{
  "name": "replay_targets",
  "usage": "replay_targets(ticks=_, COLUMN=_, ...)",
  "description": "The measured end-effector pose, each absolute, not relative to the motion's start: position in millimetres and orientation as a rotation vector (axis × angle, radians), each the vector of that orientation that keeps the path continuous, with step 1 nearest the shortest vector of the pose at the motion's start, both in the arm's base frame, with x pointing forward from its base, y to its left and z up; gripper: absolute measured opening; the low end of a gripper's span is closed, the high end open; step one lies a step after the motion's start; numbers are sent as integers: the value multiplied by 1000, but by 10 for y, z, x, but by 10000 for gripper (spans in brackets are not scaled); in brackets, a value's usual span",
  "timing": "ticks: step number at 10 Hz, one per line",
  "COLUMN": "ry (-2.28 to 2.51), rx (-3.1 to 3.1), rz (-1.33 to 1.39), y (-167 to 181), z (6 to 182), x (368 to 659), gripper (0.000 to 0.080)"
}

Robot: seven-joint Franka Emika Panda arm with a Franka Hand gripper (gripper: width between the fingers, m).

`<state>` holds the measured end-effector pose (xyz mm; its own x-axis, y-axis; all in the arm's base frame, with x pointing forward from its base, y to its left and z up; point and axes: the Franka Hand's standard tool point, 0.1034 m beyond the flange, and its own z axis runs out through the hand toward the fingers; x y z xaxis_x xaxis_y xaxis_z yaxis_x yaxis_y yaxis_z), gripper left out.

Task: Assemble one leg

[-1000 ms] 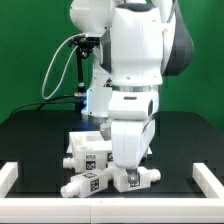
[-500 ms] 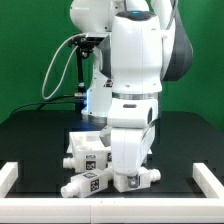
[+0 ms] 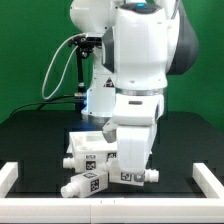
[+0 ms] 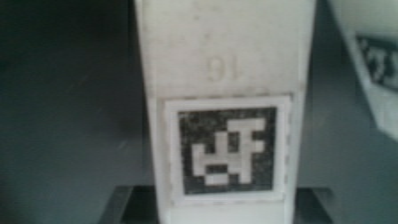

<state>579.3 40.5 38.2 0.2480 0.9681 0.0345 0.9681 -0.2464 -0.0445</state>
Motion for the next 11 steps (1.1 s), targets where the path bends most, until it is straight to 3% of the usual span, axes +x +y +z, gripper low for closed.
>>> replay_targets(ticks=1, ry=-1864, rx=-2461, rz=-22, y=538, z=489, x=5801, gripper=284)
replay_targets(ticks=3, ry=-1692, rx=-2601, rz=-49, y=736, z=657, x=5448, gripper=284)
replay_targets(ticks=5, ry=-1647, rx=-2627, rz=-43, y=877, z=581, x=5145, gripper=285)
replay_targets(ticks=9, ry=-1565, rx=-2674, rz=-46, y=946, z=555, x=5107, gripper=286)
replay_targets(ticks=11, ry=-1452, rx=-2714, rz=-89, y=1319, z=450, x=4683, gripper=287)
